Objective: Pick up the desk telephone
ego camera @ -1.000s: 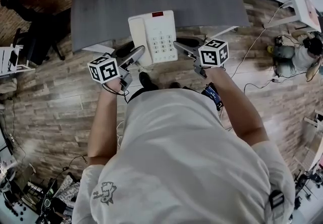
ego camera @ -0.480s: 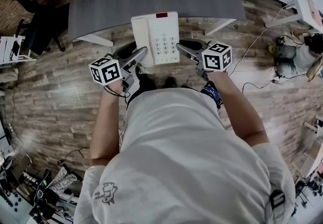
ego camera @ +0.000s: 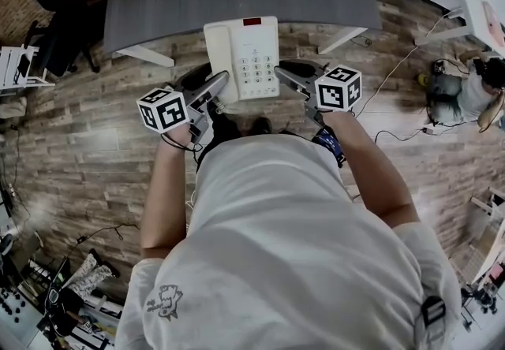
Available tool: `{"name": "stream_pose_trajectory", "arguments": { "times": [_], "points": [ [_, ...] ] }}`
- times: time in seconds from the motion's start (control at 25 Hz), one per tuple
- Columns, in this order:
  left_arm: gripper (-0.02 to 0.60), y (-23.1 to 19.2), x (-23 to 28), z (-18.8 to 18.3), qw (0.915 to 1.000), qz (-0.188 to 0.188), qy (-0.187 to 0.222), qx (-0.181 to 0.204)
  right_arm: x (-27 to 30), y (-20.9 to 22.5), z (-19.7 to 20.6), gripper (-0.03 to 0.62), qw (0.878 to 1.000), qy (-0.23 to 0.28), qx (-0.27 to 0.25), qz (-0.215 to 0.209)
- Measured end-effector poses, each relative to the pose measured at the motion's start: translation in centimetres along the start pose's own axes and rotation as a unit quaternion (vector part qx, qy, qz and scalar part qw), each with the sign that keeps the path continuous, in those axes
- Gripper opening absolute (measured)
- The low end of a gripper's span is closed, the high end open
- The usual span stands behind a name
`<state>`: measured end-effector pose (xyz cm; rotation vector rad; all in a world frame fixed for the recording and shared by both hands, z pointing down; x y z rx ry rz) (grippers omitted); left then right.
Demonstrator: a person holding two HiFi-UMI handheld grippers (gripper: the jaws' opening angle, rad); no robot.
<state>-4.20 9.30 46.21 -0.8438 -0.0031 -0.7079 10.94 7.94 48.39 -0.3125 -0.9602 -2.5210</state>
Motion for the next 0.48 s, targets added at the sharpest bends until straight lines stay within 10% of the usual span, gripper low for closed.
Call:
{"name": "stream_pose_trajectory", "arguments": {
  "times": [0.48],
  "points": [
    [0.281, -0.2, 1.1, -1.0, 1.0, -0.002, 0.008, 0.0, -0.1, 1.0, -1.1, 0.075, 1.0, -0.002, -0.003, -0.001]
  ]
}}
Point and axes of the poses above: the fingertips, and each gripper's own axes: x forward along the fingers, y to its right, z out of its underside, the point moved 1 cm from there along -x, backward along the fingers
